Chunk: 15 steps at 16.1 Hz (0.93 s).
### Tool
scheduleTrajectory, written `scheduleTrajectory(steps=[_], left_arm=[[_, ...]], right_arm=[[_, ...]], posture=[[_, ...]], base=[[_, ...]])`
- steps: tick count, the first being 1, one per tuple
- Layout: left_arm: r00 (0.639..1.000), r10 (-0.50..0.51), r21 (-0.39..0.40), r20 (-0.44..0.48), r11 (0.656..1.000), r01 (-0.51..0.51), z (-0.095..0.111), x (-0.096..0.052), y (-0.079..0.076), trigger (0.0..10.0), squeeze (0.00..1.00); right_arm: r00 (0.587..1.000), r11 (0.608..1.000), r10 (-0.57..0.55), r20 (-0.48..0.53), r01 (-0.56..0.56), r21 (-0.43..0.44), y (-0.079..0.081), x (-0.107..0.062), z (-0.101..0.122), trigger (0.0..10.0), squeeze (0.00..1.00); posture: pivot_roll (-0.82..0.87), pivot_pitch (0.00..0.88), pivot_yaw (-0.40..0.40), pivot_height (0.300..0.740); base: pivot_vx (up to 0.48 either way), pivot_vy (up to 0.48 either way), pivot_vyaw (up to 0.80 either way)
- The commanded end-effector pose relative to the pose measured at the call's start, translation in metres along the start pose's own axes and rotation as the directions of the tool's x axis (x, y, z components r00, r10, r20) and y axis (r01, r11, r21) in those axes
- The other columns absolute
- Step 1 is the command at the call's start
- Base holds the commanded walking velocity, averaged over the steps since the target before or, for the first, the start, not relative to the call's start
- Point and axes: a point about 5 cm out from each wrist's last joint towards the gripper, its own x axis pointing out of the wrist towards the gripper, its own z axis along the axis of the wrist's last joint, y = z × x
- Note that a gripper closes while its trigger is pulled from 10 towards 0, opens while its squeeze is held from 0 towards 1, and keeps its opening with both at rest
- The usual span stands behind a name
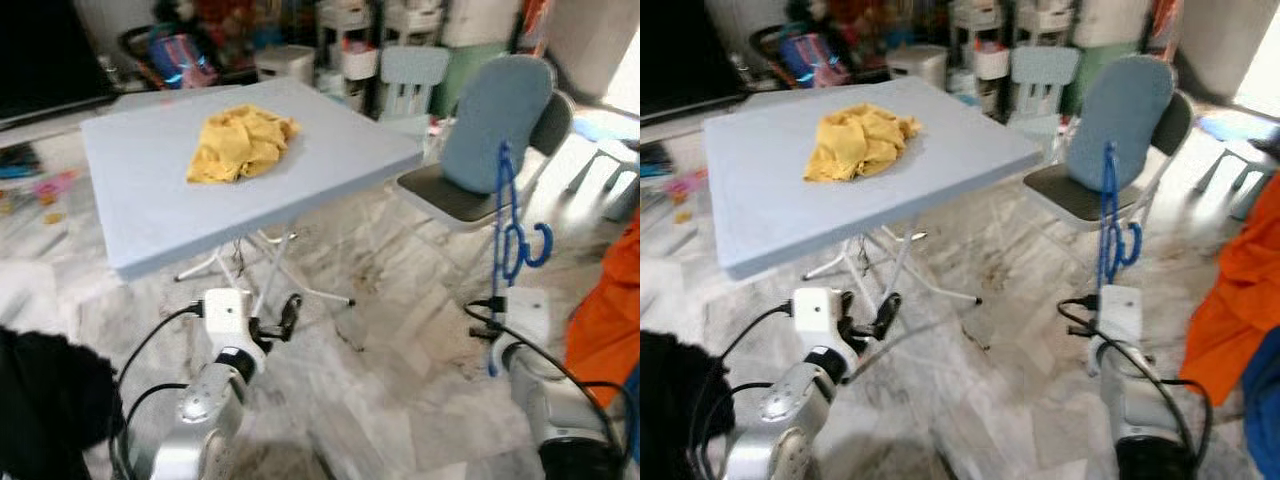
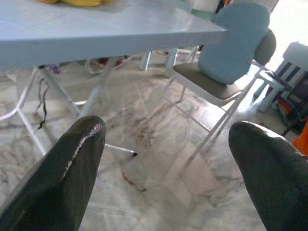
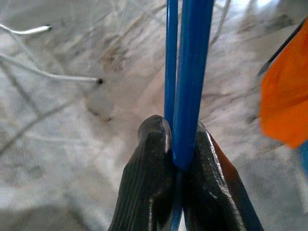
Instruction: Hang hanger
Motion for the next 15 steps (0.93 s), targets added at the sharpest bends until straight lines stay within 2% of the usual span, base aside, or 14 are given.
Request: scheduleTrajectory(steps=[1,6,15], left_arm=[[1.000,-0.010,0.003,-0.004,1.000,0.010,0.0008,0.0026,-0.0032,10.0,0.00],[0.999,-0.029,0.007,-0.020,1.000,0.029,-0.0016,0.0036,-0.0057,10.0,0.00],[0.997,-0.056,0.021,-0.048,0.998,0.057,-0.0058,0.0031,-0.0083,10.0,0.00]], right_arm=[[1.000,1.000,0.004,0.020,-0.004,-0.010,0.0002,0.0001,0.0062,10.0,0.00],[1.000,1.000,0.002,0.018,-0.002,-0.011,0.0004,0.0003,0.0064,10.0,0.00],[1.000,1.000,-0.008,0.006,0.009,-0.018,0.0007,0.0004,0.0037,10.0,0.00]], posture=[[-0.10,0.000,0.019,0.740],[-0.10,0.000,0.019,0.740],[-0.10,0.000,0.016,0.740]], base=[[0.262,0.345,-0.80],[0.284,0.314,-0.80],[0.310,0.000,-0.79]])
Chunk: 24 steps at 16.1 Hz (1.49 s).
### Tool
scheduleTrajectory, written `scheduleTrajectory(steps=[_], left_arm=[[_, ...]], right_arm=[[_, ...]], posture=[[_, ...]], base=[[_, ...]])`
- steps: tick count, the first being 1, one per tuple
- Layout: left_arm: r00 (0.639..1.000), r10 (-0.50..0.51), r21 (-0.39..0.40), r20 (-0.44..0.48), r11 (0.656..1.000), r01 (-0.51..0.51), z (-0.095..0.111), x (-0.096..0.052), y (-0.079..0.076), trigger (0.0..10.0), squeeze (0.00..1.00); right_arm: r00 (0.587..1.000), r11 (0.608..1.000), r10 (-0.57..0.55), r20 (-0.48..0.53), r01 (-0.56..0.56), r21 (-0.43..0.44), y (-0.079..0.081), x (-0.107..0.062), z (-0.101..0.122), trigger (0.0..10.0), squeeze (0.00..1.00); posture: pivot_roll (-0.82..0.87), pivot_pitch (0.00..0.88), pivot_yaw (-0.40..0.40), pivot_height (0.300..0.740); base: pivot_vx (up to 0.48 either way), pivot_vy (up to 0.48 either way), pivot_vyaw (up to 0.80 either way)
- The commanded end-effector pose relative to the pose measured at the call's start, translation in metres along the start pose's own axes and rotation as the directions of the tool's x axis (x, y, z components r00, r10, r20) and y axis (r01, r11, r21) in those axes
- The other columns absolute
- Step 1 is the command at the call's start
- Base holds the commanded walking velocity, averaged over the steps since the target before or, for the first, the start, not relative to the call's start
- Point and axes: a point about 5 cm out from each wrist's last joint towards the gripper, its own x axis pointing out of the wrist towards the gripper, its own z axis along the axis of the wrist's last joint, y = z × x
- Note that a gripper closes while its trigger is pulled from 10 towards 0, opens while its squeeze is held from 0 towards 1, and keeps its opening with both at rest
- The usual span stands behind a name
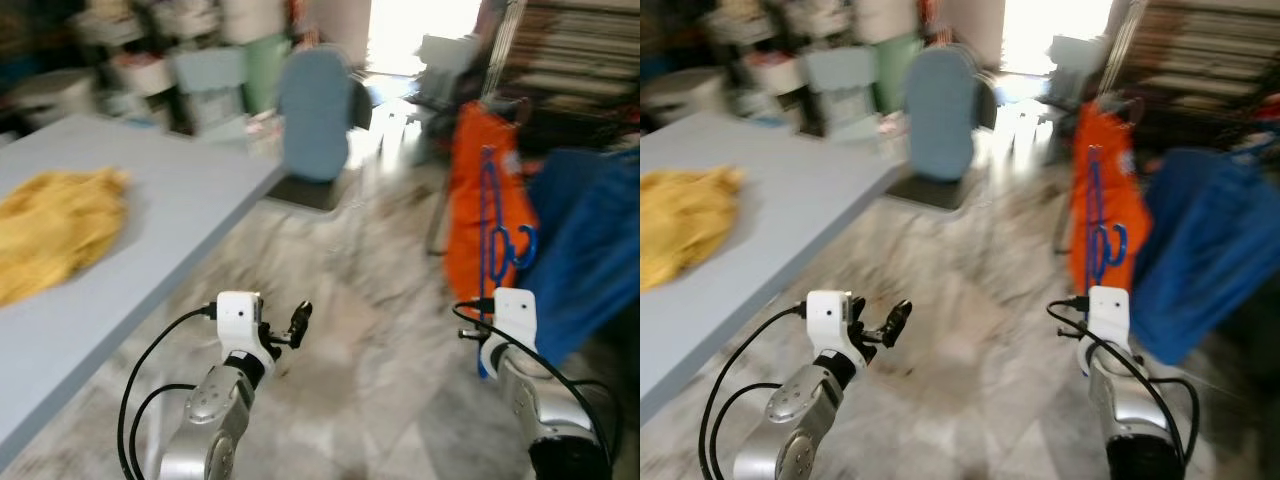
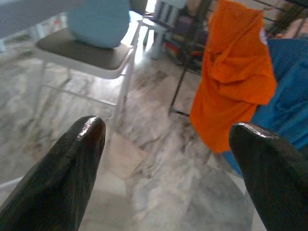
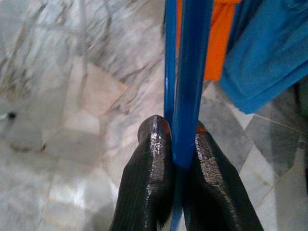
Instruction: Hang hanger
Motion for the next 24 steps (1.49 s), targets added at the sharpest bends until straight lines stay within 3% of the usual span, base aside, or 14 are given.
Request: scheduleTrajectory(steps=[1,9,14,24], left_arm=[[1.000,0.018,0.013,-0.008,1.000,-0.018,0.000,-0.002,0.005,10.0,0.00],[0.999,-0.009,0.019,-0.039,1.000,0.010,-0.005,-0.002,0.002,10.0,0.00],[0.999,-0.017,0.020,-0.043,1.000,0.018,-0.005,-0.001,0.001,10.0,0.00],[0.999,-0.018,0.011,-0.047,1.000,0.019,-0.005,0.001,0.000,10.0,0.00]], right_arm=[[1.000,1.000,0.012,0.011,-0.012,0.001,0.006,-0.001,0.004,10.0,0.00],[0.998,0.998,-0.061,-0.003,0.061,-0.016,-0.004,0.000,0.001,10.0,0.00],[0.999,0.999,-0.050,-0.010,0.050,-0.014,-0.003,0.000,0.000,10.0,0.00],[1.000,1.000,-0.012,-0.015,0.012,-0.027,0.001,0.000,-0.001,10.0,0.00]], posture=[[-0.10,0.000,0.015,0.740],[-0.10,0.000,0.018,0.740],[-0.10,0.000,0.018,0.740],[-0.11,0.000,0.014,0.740]], base=[[0.300,0.000,-0.74],[0.352,0.000,-0.78],[0.419,0.000,-0.63],[0.396,0.000,-0.04]])
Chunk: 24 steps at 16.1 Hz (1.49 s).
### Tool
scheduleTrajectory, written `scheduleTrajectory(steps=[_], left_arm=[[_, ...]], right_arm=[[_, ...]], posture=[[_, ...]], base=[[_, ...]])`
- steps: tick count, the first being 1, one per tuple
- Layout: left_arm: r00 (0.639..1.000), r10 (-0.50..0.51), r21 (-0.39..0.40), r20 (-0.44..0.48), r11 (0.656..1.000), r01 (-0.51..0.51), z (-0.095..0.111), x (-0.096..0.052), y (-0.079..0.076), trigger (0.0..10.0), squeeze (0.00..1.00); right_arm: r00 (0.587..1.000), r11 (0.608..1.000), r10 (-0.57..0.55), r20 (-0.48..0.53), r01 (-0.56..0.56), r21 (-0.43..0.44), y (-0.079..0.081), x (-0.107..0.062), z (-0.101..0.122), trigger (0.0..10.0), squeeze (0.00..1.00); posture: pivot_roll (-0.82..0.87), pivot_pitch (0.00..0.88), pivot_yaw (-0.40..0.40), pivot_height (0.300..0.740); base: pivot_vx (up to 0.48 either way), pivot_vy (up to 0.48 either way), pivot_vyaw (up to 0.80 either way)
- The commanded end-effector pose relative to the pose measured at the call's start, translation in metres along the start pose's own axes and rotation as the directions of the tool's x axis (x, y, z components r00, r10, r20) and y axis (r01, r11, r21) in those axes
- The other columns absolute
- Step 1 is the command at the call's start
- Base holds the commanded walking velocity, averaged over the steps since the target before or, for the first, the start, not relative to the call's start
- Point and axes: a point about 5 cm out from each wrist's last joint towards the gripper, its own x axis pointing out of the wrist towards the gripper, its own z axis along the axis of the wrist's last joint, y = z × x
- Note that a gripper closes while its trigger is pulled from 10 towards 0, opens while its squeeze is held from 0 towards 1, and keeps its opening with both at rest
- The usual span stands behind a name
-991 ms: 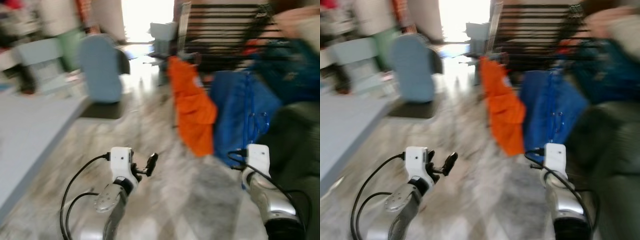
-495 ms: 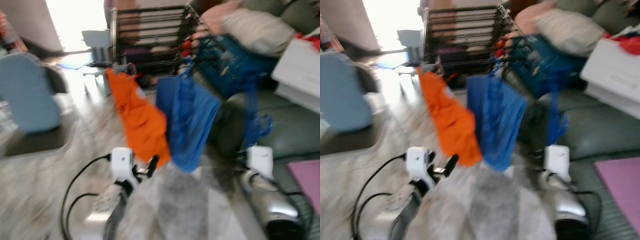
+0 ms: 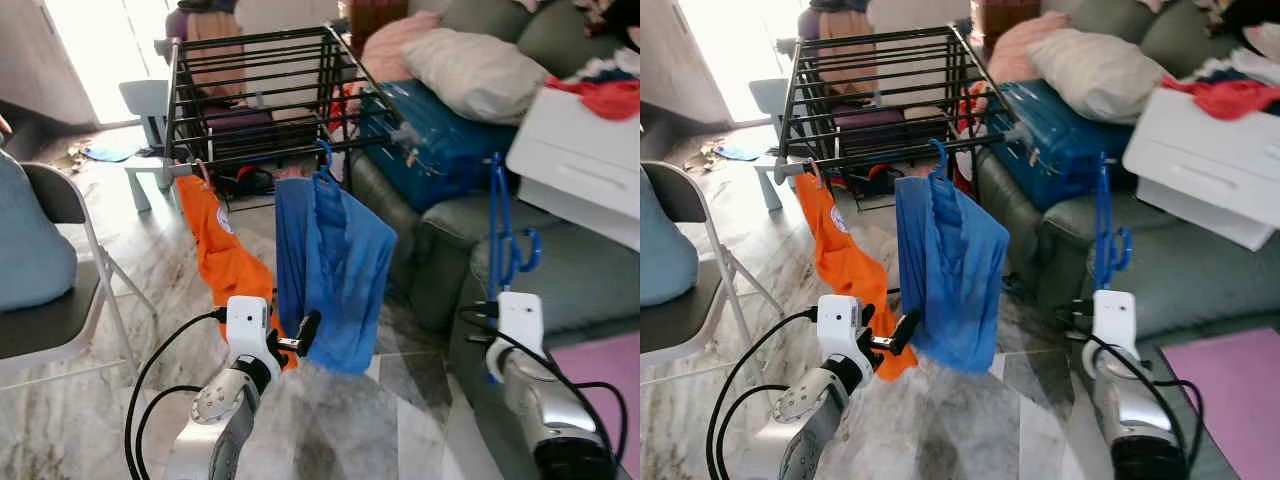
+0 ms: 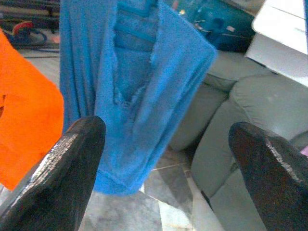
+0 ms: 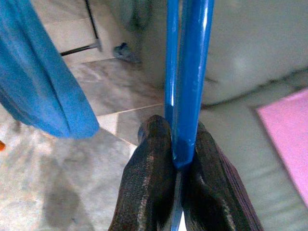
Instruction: Hang hanger
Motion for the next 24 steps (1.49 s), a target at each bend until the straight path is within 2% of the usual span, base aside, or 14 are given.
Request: scheduleTrajectory(steps=[1,18,21,23,24], left_arm=[[1.000,0.025,0.010,0.006,1.000,-0.025,0.004,0.000,0.007,10.0,0.00],[0.999,0.024,0.023,-0.025,0.999,-0.023,0.001,0.000,0.009,10.0,0.00],[0.999,0.035,0.031,-0.024,0.999,-0.035,0.002,0.000,0.010,10.0,0.00],[0.999,0.031,0.036,-0.036,0.999,-0.030,0.000,0.000,0.009,10.0,0.00],[0.999,0.030,0.037,-0.040,0.999,-0.028,0.000,0.000,0.009,10.0,0.00]], right_arm=[[0.999,0.999,0.038,0.018,-0.037,-0.007,0.008,-0.001,0.006,10.0,0.00],[0.983,0.983,0.181,-0.035,-0.182,-0.032,0.028,-0.002,-0.003,10.0,0.00],[0.981,0.981,0.188,-0.044,-0.190,-0.043,0.030,-0.001,-0.003,10.0,0.00],[0.991,0.991,0.128,-0.036,-0.130,-0.041,0.024,0.000,-0.001,10.0,0.00],[0.996,0.997,0.082,-0.041,-0.083,-0.007,0.018,0.002,-0.002,10.0,0.00]], posture=[[-0.11,0.000,0.014,0.740],[-0.10,0.000,0.016,0.740],[-0.09,0.000,0.012,0.740],[-0.09,0.000,0.007,0.740],[-0.09,0.000,0.006,0.740]], base=[[0.431,0.000,0.00],[0.320,0.356,0.00],[0.000,0.000,0.00],[0.000,0.000,0.00],[0.000,0.000,0.00]])
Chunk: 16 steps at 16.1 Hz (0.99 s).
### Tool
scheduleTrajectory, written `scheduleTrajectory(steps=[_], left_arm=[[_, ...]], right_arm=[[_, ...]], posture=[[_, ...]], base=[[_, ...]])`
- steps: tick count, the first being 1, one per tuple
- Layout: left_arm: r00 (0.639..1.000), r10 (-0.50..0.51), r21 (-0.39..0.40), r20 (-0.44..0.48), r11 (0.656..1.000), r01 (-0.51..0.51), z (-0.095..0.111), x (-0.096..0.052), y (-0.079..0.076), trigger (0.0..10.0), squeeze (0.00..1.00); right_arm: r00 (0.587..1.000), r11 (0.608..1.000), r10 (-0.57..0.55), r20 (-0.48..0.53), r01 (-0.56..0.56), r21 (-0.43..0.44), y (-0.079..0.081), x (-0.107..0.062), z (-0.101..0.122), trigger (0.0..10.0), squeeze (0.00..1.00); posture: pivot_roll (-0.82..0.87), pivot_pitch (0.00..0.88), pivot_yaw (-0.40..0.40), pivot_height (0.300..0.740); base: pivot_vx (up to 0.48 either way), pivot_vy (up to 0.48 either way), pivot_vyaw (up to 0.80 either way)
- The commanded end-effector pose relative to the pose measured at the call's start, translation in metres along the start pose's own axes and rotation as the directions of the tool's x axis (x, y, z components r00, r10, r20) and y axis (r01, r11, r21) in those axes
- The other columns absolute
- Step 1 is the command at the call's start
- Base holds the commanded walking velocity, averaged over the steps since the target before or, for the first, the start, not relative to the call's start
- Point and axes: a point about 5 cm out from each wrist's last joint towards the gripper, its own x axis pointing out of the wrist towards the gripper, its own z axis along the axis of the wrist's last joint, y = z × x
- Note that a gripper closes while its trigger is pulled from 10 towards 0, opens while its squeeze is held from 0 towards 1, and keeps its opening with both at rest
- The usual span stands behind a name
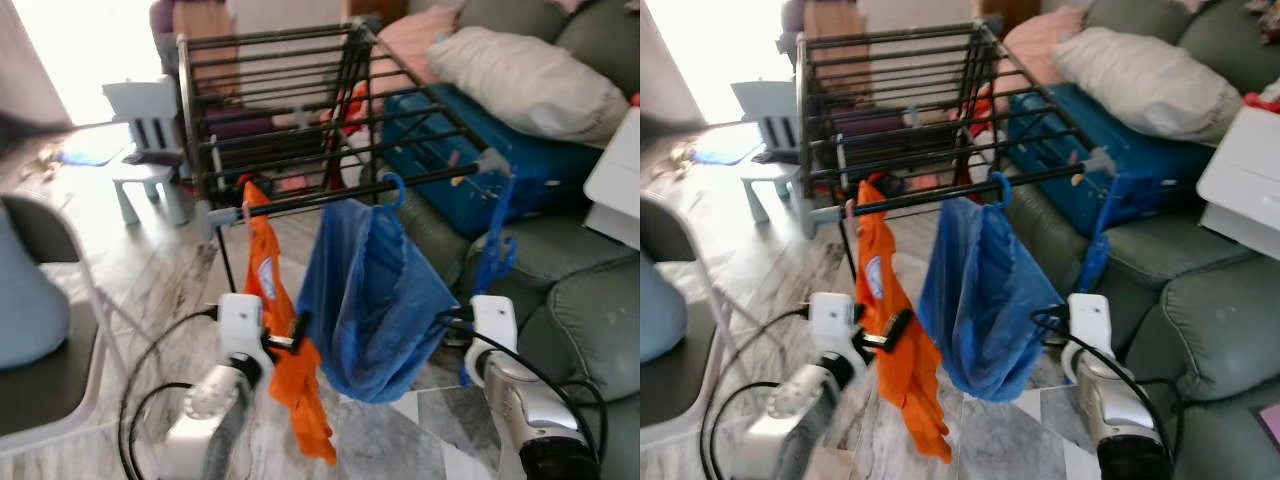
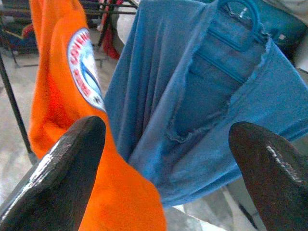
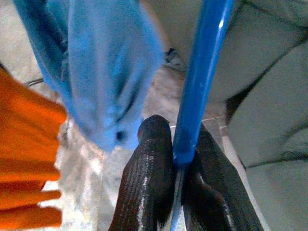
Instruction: Hang hanger
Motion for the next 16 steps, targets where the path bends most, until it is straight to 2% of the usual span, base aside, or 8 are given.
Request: scheduleTrajectory(steps=[1,3,5,7,9,11,13,16], left_arm=[[1.000,0.011,0.011,-0.015,1.000,-0.011,-0.002,-0.001,0.003,10.0,0.00],[1.000,0.008,0.012,-0.016,1.000,-0.007,-0.002,-0.001,0.003,10.0,0.00],[1.000,0.004,0.013,-0.017,1.000,-0.004,-0.002,-0.001,0.002,10.0,0.00],[1.000,-0.002,0.016,-0.020,1.000,0.003,-0.003,-0.002,0.002,10.0,0.00],[1.000,-0.005,0.016,-0.024,1.000,0.005,-0.003,-0.002,0.002,10.0,0.00],[1.000,-0.008,0.018,-0.027,1.000,0.008,-0.003,-0.002,0.001,10.0,0.00],[0.999,-0.006,0.022,-0.033,1.000,0.007,-0.004,-0.002,0.001,10.0,0.00],[0.999,-0.006,0.024,-0.038,1.000,0.007,-0.005,-0.002,0.001,10.0,0.00]], right_arm=[[0.997,0.997,-0.071,0.005,0.071,0.029,-0.008,0.002,0.003,10.0,0.00],[0.980,0.979,-0.193,0.041,0.190,0.079,-0.026,0.001,0.009,10.0,0.00],[0.969,0.969,-0.232,0.087,0.223,0.105,-0.032,0.000,0.016,10.0,0.00],[0.926,0.938,-0.334,0.177,0.309,0.155,-0.044,-0.006,0.026,10.0,0.00],[0.927,0.931,-0.352,0.129,0.332,0.153,-0.045,-0.004,0.018,10.0,0.00],[0.955,0.943,-0.296,0.025,0.289,0.163,-0.038,0.001,0.002,10.0,0.00],[0.981,0.978,-0.143,-0.129,0.160,0.131,-0.018,0.008,-0.018,10.0,0.00],[0.988,0.993,0.008,-0.157,0.011,0.117,0.005,0.011,-0.016,10.0,0.00]], posture=[[-0.09,0.000,0.006,0.740],[-0.09,0.000,0.008,0.740],[-0.09,0.000,0.011,0.740],[-0.10,0.000,0.015,0.740],[-0.10,0.000,0.017,0.740],[-0.10,0.000,0.017,0.740],[-0.10,0.000,0.017,0.740],[-0.09,0.000,0.017,0.740]], base=[[0.000,0.000,0.00],[0.000,0.000,0.00],[0.000,0.000,0.00],[0.000,0.000,0.00],[0.000,0.000,0.00],[0.000,0.000,0.00],[0.000,0.000,0.00],[0.000,0.000,0.00]])
